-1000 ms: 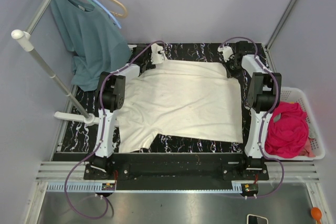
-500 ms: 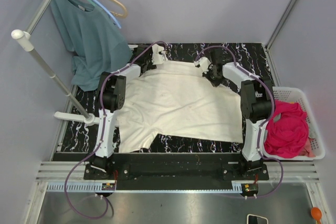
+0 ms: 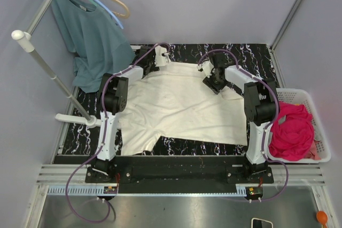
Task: Fold and stack the t-shirts
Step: Flatten the tshirt out
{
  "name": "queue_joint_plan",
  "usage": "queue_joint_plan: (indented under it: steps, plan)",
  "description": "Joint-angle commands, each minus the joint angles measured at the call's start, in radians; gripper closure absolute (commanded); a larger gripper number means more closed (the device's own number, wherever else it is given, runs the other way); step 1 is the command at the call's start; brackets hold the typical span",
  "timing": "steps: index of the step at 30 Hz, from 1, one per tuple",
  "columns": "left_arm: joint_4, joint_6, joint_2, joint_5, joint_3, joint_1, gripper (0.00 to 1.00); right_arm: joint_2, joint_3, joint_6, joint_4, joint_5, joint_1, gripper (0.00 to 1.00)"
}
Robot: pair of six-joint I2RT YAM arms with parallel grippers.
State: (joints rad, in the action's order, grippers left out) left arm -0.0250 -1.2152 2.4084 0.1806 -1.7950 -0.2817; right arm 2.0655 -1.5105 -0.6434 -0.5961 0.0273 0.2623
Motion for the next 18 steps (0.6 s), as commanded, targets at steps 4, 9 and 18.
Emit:
queue_joint_plan:
  steps: [4, 9, 18]
  plan:
    - [0.071, 0.011, -0.037, -0.003, 0.057, -0.007, 0.10, -0.081, -0.057, 0.024, 0.013, 0.039, 0.006, 0.36]
    - [0.065, 0.005, -0.043, -0.001, 0.069, -0.007, 0.10, -0.071, -0.095, 0.088, 0.018, -0.015, -0.014, 0.35]
    - [0.059, -0.010, -0.057, 0.006, 0.101, -0.007, 0.11, 0.008, -0.212, 0.277, 0.001, -0.282, -0.184, 0.35]
